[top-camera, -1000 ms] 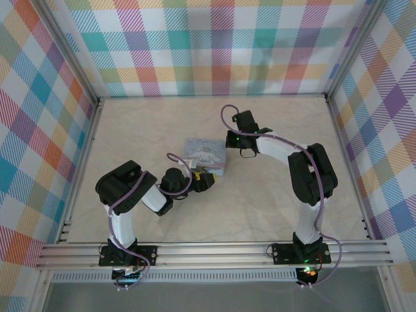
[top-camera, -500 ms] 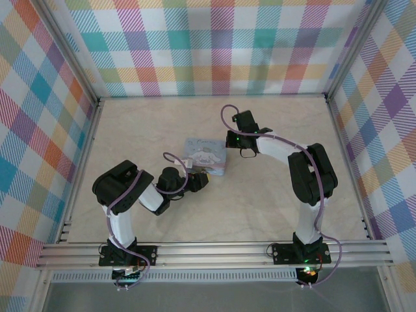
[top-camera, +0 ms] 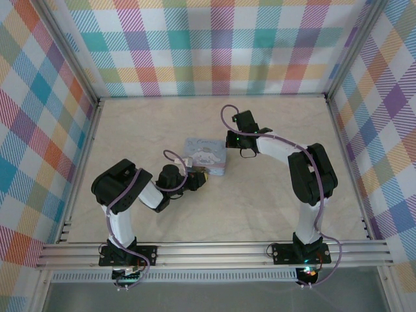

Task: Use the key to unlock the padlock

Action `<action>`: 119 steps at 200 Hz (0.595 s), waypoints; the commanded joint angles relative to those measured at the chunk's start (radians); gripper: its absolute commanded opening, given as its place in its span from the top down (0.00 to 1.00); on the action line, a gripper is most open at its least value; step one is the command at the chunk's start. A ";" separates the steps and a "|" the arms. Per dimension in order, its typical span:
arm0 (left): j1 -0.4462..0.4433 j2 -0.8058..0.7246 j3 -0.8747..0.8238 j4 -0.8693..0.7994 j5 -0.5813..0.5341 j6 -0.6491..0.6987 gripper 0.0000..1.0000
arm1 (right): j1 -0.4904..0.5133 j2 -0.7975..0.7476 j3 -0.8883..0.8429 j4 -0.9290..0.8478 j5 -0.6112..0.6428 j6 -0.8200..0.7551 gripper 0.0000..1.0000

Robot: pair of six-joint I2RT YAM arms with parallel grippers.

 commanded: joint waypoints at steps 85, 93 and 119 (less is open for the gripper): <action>0.014 -0.002 0.045 -0.309 0.092 0.001 0.87 | 0.010 0.105 0.140 -0.079 -0.063 -0.038 1.00; 0.014 0.004 0.051 -0.309 0.099 -0.005 0.87 | 0.010 0.117 0.158 -0.080 -0.075 -0.037 1.00; 0.013 0.020 0.076 -0.306 0.111 -0.025 0.86 | 0.009 0.154 0.207 -0.101 -0.087 -0.046 1.00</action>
